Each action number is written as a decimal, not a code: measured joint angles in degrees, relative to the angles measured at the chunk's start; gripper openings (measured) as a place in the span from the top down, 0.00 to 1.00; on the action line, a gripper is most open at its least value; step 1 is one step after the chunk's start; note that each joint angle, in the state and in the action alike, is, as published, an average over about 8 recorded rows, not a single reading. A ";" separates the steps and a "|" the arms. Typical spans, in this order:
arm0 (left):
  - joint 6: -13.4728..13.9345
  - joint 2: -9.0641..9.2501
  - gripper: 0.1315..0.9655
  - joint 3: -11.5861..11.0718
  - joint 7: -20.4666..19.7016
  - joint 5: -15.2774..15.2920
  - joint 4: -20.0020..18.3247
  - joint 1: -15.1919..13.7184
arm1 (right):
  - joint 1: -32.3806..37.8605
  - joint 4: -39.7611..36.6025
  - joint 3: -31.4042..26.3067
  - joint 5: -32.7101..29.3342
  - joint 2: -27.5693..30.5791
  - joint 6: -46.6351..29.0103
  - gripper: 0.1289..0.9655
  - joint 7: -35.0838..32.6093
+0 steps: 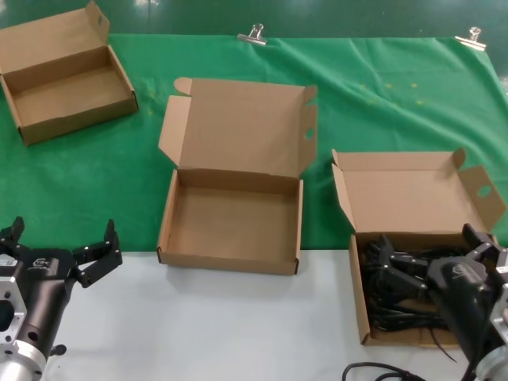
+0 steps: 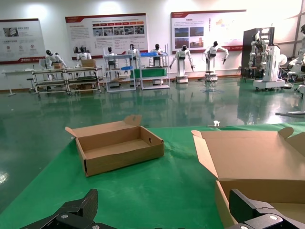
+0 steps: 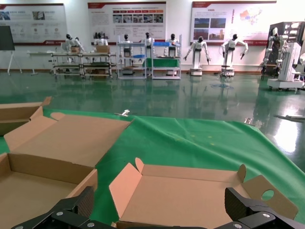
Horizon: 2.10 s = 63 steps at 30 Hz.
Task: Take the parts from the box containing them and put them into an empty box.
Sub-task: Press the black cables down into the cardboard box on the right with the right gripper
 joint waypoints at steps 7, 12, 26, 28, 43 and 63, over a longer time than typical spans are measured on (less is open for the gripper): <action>0.00 0.00 0.00 0.00 0.00 0.00 0.00 0.00 | 0.00 0.00 0.00 0.00 0.00 0.00 0.00 0.00; 0.00 0.00 0.00 0.00 0.00 0.00 0.00 0.00 | 0.00 0.00 0.00 0.00 0.00 0.00 0.00 0.00; 0.00 0.00 0.00 0.00 0.00 0.00 0.00 0.00 | -0.67 0.70 -4.73 4.07 7.12 3.88 0.00 -0.15; 0.00 0.00 0.00 0.00 0.00 0.00 0.00 0.00 | -0.20 1.03 -7.25 6.48 10.11 5.31 0.00 -0.93; 0.00 0.00 0.00 0.00 0.00 0.01 0.00 0.00 | 20.02 1.65 -43.51 39.56 36.79 18.91 0.00 -30.00; 0.00 0.00 0.00 0.00 0.00 0.01 0.00 0.00 | 40.93 -6.58 -63.72 52.70 36.17 24.98 0.00 -64.00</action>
